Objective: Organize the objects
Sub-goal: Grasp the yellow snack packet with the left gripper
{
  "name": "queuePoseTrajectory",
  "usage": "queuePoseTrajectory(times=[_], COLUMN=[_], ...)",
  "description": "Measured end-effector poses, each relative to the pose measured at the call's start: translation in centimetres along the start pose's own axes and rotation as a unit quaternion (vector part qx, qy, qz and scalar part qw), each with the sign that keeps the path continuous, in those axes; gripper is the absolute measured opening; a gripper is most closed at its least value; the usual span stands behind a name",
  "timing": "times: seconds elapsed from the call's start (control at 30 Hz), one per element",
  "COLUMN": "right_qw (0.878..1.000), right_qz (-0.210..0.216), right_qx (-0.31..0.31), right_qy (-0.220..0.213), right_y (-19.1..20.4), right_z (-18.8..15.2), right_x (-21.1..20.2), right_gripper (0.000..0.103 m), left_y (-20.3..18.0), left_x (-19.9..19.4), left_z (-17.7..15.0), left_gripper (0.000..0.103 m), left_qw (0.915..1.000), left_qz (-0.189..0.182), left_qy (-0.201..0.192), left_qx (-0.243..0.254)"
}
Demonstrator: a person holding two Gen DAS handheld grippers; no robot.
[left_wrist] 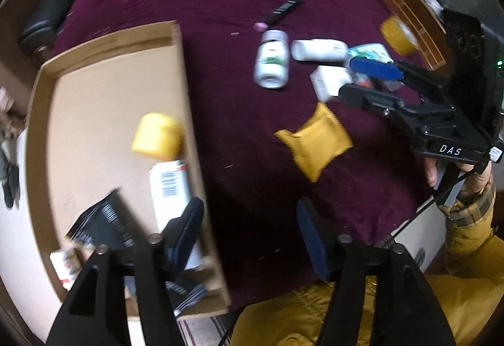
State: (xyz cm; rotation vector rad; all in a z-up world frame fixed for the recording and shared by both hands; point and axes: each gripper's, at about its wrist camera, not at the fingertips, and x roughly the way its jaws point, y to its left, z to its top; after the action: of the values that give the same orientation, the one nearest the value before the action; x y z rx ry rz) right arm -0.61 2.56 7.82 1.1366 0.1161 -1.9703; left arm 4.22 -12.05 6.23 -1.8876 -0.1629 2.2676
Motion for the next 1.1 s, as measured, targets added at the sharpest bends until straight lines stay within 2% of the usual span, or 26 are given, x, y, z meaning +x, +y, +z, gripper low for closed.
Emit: queuePoseTrajectory(times=[0.27, 0.33, 0.43, 0.67, 0.87, 0.97, 1.07, 1.1], right_qw=[0.994, 0.993, 0.992, 0.989, 0.990, 0.991, 0.991, 0.991], right_qz=[-0.031, -0.038, -0.047, -0.047, -0.043, -0.042, -0.039, -0.036], right_qx=[0.102, 0.115, 0.120, 0.136, 0.135, 0.128, 0.126, 0.126], right_qy=[-0.012, -0.010, -0.010, -0.021, -0.017, -0.014, -0.011, -0.011], right_y=[-4.3, -4.8, -5.2, -6.0, -5.8, -5.7, -5.7, -5.7], right_z=[-3.7, -4.5, -5.2, -6.2, -6.3, -6.2, -6.1, -6.0], right_x=[-2.8, -3.2, -4.0, -4.5, -4.0, -3.8, -3.6, -3.6], right_gripper=[0.074, 0.082, 0.082, 0.082, 0.082, 0.082, 0.082, 0.082], left_y=[-4.3, -5.1, -6.0, -7.5, -8.3, -8.8, -8.8, -8.8], left_x=[4.0, 4.3, 4.8, 7.2, 8.8, 8.7, 8.8, 8.8], left_z=[3.0, 3.5, 4.4, 5.6, 4.7, 4.1, 3.9, 3.9], left_gripper=[0.071, 0.071, 0.071, 0.071, 0.071, 0.071, 0.070, 0.067], left_qw=[0.9973, 0.9960, 0.9942, 0.9895, 0.9857, 0.9828, 0.9835, 0.9832], left_qz=[-0.023, -0.031, -0.024, -0.009, -0.009, 0.008, 0.017, 0.020], left_qy=[0.022, 0.018, 0.004, 0.012, 0.033, 0.024, 0.011, 0.009], left_qx=[0.066, 0.082, 0.105, 0.144, 0.165, 0.183, 0.180, 0.181])
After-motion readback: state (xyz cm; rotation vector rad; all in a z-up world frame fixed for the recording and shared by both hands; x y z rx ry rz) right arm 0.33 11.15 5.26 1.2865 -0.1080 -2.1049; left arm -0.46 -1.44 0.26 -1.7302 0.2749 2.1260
